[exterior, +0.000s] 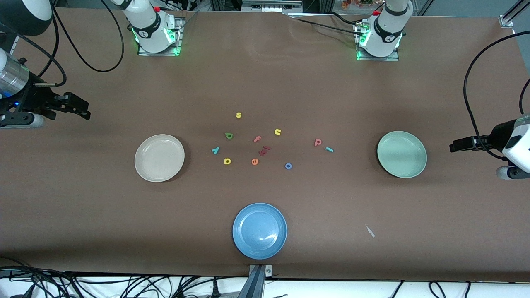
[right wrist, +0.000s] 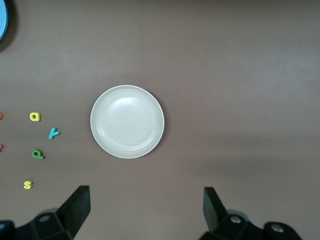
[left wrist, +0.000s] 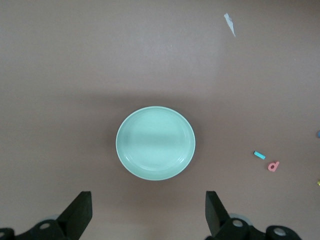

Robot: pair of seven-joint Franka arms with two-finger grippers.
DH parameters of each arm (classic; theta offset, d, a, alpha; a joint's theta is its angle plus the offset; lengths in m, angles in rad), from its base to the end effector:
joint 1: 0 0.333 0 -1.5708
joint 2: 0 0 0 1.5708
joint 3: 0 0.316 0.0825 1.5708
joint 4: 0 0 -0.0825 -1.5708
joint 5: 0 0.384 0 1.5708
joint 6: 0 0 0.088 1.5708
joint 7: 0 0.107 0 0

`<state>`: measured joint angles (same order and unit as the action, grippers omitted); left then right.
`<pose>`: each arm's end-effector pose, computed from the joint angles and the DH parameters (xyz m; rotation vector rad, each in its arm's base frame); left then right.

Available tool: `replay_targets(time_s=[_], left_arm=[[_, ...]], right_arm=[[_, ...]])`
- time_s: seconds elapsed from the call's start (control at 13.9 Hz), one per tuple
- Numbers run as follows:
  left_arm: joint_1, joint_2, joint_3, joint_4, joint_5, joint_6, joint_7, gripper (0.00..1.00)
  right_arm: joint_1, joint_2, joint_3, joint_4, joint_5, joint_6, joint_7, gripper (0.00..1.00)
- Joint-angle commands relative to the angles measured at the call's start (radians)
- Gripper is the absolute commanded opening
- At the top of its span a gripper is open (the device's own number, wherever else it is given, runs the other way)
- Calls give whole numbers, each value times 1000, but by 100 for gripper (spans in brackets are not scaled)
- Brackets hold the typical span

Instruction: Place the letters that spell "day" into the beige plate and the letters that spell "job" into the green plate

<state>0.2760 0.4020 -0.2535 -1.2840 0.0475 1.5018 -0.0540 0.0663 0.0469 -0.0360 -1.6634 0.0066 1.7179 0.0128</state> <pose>0.6538 0.0507 0.5143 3.0778 0.1334 -0.2667 0.5775 0.0185 0.5668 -3.1364 -0.0260 -0.0118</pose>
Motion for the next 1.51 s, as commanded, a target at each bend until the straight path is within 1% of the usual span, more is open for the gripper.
replay_targets(time_s=[0.0,0.14,1.43], left_arm=[[-18,-5,-3,26,26,-63,13,100],[-52,-5,-1,29,26,-63,10,100],[-64,-6,-1,29,28,-63,6,100]], right_arm=[[6,5,-7,14,-10,0,-11,100],[6,5,-5,14,-10,-1,-11,100],[6,5,-4,14,-10,-9,-10,100]])
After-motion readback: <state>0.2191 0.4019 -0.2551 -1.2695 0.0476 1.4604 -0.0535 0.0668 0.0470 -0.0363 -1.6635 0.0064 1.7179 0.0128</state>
